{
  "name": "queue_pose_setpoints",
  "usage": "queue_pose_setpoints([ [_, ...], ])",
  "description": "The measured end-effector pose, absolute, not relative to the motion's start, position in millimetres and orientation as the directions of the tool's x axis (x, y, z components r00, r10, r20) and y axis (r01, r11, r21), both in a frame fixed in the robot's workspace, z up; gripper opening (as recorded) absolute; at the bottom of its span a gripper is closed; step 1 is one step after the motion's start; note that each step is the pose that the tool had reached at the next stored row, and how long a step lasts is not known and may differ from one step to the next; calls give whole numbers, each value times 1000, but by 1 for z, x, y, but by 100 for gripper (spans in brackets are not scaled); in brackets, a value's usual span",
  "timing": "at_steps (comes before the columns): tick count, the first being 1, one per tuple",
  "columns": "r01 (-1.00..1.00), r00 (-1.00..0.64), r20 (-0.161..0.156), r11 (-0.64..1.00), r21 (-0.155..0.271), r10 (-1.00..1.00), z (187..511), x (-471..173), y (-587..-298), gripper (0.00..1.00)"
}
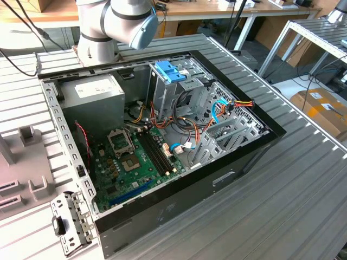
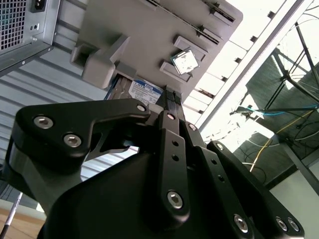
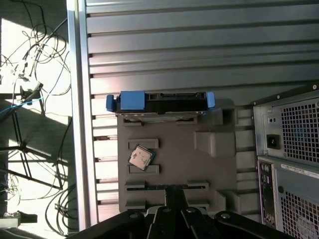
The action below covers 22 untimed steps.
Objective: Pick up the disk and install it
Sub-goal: 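Reach for the disk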
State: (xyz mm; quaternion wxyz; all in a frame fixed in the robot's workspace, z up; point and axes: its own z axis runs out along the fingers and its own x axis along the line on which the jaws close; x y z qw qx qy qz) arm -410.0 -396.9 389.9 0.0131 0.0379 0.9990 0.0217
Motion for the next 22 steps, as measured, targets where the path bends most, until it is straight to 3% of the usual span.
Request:
queue_pose_setpoints([
  [22,75,-997,-24,996,44,76,390,-409,-390,11],
])
